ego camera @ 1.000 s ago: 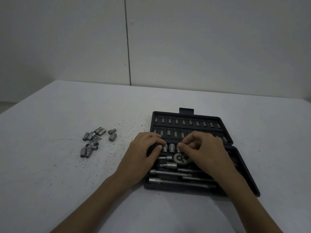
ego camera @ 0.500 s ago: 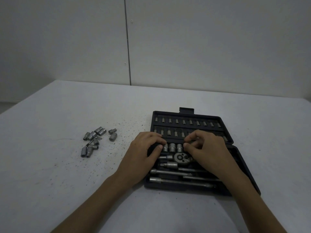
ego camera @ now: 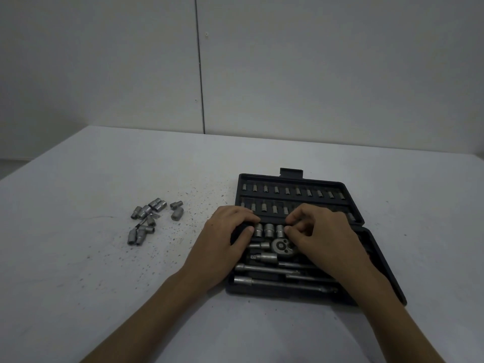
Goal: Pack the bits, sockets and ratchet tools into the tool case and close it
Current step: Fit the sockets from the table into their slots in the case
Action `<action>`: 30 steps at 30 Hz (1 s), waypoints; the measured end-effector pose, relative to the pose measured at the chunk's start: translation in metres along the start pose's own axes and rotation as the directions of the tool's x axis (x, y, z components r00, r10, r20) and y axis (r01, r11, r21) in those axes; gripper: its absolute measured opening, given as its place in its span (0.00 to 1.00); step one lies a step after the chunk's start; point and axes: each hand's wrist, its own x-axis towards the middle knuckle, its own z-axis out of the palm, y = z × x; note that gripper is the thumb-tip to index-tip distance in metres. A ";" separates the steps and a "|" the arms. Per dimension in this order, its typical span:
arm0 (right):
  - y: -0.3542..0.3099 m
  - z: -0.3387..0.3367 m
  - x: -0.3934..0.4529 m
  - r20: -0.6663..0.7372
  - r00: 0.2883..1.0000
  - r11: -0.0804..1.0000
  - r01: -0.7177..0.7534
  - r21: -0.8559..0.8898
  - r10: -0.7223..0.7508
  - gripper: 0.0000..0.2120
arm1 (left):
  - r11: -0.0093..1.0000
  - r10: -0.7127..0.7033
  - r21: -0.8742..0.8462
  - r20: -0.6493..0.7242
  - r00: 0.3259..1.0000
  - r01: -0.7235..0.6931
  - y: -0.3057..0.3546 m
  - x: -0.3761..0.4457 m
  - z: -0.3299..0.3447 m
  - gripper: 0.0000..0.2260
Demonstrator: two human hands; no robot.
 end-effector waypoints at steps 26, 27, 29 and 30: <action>0.000 0.001 0.000 0.007 1.000 0.999 0.030 -0.029 -0.029 0.03 | 0.999 0.026 0.023 -0.009 1.000 -0.026 0.001 -0.001 0.000 0.08; 0.000 0.001 0.000 0.005 0.999 0.999 0.031 -0.033 -0.031 0.03 | 0.999 0.028 0.023 -0.010 1.000 -0.028 0.001 -0.001 0.000 0.08; 0.000 0.001 0.000 0.004 0.999 0.999 0.034 -0.037 -0.034 0.03 | 0.999 0.032 0.026 -0.011 0.999 -0.032 0.001 0.000 0.000 0.08; 0.000 0.001 0.000 0.005 0.999 0.999 0.035 -0.038 -0.035 0.03 | 0.999 0.034 0.028 -0.011 0.999 -0.033 0.001 0.000 0.000 0.08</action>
